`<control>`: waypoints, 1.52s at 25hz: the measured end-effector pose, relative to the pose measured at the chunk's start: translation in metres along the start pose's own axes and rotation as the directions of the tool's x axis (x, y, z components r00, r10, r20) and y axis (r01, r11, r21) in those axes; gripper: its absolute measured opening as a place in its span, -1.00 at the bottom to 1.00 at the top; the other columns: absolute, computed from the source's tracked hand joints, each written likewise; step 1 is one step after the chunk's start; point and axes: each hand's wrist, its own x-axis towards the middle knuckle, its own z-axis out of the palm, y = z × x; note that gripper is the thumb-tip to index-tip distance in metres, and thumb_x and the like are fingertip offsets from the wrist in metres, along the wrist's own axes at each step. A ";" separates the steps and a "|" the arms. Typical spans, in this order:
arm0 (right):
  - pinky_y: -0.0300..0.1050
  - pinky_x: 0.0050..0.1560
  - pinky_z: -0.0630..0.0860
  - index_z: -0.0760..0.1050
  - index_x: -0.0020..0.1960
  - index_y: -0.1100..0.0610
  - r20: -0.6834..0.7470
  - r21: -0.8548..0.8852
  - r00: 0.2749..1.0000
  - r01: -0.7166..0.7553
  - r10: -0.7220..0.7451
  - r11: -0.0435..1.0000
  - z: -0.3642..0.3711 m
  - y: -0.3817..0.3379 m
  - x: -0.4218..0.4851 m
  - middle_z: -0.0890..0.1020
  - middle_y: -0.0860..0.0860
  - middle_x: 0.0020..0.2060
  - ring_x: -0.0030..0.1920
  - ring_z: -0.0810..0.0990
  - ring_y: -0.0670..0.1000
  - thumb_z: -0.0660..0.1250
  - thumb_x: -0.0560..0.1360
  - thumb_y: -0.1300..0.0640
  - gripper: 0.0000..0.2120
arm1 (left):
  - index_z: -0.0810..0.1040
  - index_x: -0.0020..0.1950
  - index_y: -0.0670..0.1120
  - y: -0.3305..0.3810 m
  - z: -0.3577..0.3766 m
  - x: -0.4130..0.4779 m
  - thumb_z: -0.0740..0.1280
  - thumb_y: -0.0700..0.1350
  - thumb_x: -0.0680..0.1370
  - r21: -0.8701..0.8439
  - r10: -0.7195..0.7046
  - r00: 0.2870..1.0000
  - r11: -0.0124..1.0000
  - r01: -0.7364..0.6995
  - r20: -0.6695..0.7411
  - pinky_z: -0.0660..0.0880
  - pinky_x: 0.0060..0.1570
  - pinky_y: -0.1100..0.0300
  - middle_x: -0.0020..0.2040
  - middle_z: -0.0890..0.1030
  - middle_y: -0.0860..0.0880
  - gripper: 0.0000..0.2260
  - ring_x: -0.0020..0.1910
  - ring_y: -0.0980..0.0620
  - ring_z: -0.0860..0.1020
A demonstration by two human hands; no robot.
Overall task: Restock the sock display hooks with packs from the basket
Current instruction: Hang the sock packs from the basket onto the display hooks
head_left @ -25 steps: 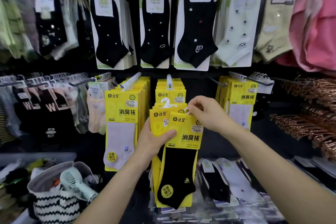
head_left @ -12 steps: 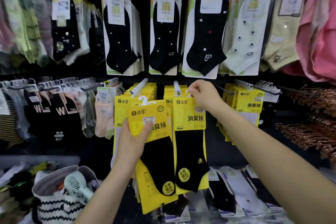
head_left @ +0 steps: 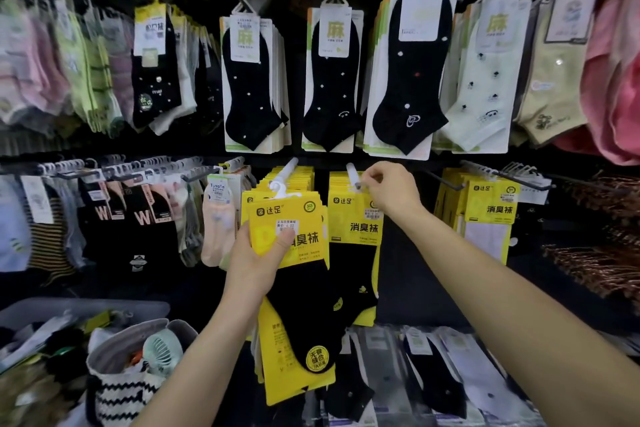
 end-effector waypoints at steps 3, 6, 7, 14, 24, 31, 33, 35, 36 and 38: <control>-0.34 -0.26 0.43 0.44 -0.19 -0.03 -0.063 0.234 0.996 0.075 -0.062 0.969 -0.007 0.001 -0.033 0.53 -0.13 -0.25 -0.29 0.48 -0.21 0.32 0.48 -0.08 -0.84 | 0.46 0.17 0.07 -0.004 0.011 0.002 0.41 0.04 0.42 -0.026 -0.060 0.998 0.998 0.060 0.022 0.53 0.08 0.15 0.07 0.61 0.11 -0.66 0.07 0.14 0.58; -0.28 -0.33 0.32 0.34 -0.18 -0.04 0.171 0.276 0.985 -0.042 -0.006 0.960 0.002 0.003 -0.070 0.46 -0.10 -0.29 -0.31 0.42 -0.15 0.42 0.32 -0.24 -0.64 | 0.43 0.00 0.20 0.002 0.031 -0.004 0.42 0.11 0.36 -0.030 -0.067 0.996 0.997 0.068 0.051 0.48 -0.17 0.47 -0.02 0.55 0.28 -0.73 -0.09 0.43 0.53; -0.23 -0.32 0.36 0.34 -0.16 -0.02 0.198 0.269 0.980 -0.081 0.028 0.960 0.005 0.005 -0.076 0.48 -0.07 -0.26 -0.28 0.43 -0.12 0.45 0.28 -0.24 -0.59 | 0.44 0.00 0.21 0.003 0.038 -0.006 0.43 0.15 0.32 -0.045 -0.074 0.995 0.996 0.077 0.074 0.48 -0.15 0.43 -0.02 0.56 0.28 -0.69 -0.07 0.41 0.53; -0.03 -0.19 0.62 0.47 -0.19 0.09 0.121 0.439 0.986 -0.160 0.118 0.884 -0.011 0.032 -0.080 0.67 -0.02 -0.29 -0.23 0.66 -0.03 0.48 0.39 0.03 -0.79 | 0.45 0.05 0.14 -0.008 0.063 -0.010 0.27 0.03 0.54 -0.179 -0.144 0.973 0.968 0.176 0.180 0.54 -0.19 0.39 0.02 0.59 0.20 -0.89 -0.07 0.31 0.60; -0.18 -0.22 0.58 0.44 -0.08 0.00 0.049 0.488 0.978 -0.200 0.202 0.850 -0.008 0.047 -0.057 0.66 -0.02 -0.17 -0.20 0.65 -0.10 0.33 0.52 0.12 -0.93 | 0.45 0.01 0.15 -0.013 0.026 0.003 0.25 -0.07 0.58 -0.061 -0.007 0.998 0.998 0.004 -0.058 0.50 -0.10 0.29 0.00 0.59 0.18 -0.91 0.02 0.22 0.56; -0.16 -0.20 0.56 0.43 -0.05 0.01 0.065 0.369 0.972 -0.232 0.225 0.900 0.022 0.049 -0.049 0.63 -0.05 -0.17 -0.17 0.63 -0.06 0.33 0.52 0.06 -0.92 | 0.46 0.20 0.04 -0.018 0.011 0.001 0.26 -0.04 0.57 -0.069 -0.015 0.999 0.998 0.011 -0.050 0.55 0.08 -0.05 0.12 0.61 0.03 -0.80 0.10 0.02 0.59; -0.20 -0.21 0.54 0.43 -0.04 -0.01 0.080 0.382 0.974 -0.226 0.212 0.896 0.026 0.054 -0.051 0.62 -0.08 -0.18 -0.17 0.62 -0.10 0.34 0.51 0.06 -0.91 | 0.46 0.16 0.05 -0.020 0.011 -0.001 0.26 -0.05 0.57 -0.074 -0.019 0.999 0.997 0.015 -0.050 0.54 0.10 -0.08 0.11 0.61 0.02 -0.83 0.09 0.01 0.59; -0.15 -0.15 0.56 0.43 -0.03 0.02 0.144 0.375 0.963 -0.267 0.229 0.888 0.029 0.063 -0.055 0.63 -0.04 -0.14 -0.13 0.62 -0.07 0.37 0.49 0.10 -0.87 | 0.47 0.13 0.05 -0.023 0.011 -0.002 0.26 -0.06 0.57 -0.084 -0.024 0.999 0.996 0.021 -0.036 0.54 0.10 -0.09 0.11 0.62 0.00 -0.86 0.09 -0.01 0.60; -0.07 -0.09 0.58 0.45 -0.01 0.06 0.193 0.359 0.949 -0.304 0.249 0.882 0.030 0.068 -0.058 0.65 0.01 -0.12 -0.10 0.62 -0.02 0.39 0.48 0.12 -0.85 | 0.48 0.11 0.06 -0.024 0.011 -0.003 0.25 -0.07 0.58 -0.091 -0.026 0.999 0.996 0.024 -0.027 0.54 0.09 -0.08 0.10 0.62 0.00 -0.87 0.09 -0.02 0.60; 0.04 0.02 0.57 0.48 0.02 0.14 0.293 0.331 0.913 -0.375 0.284 0.866 0.032 0.078 -0.064 0.66 0.09 -0.11 -0.05 0.62 0.06 0.40 0.46 0.21 -0.83 | 0.48 0.09 0.10 -0.027 0.013 -0.005 0.26 -0.08 0.58 -0.106 -0.023 1.000 0.994 0.021 -0.016 0.57 0.01 0.05 0.08 0.63 0.05 -0.88 0.07 0.03 0.61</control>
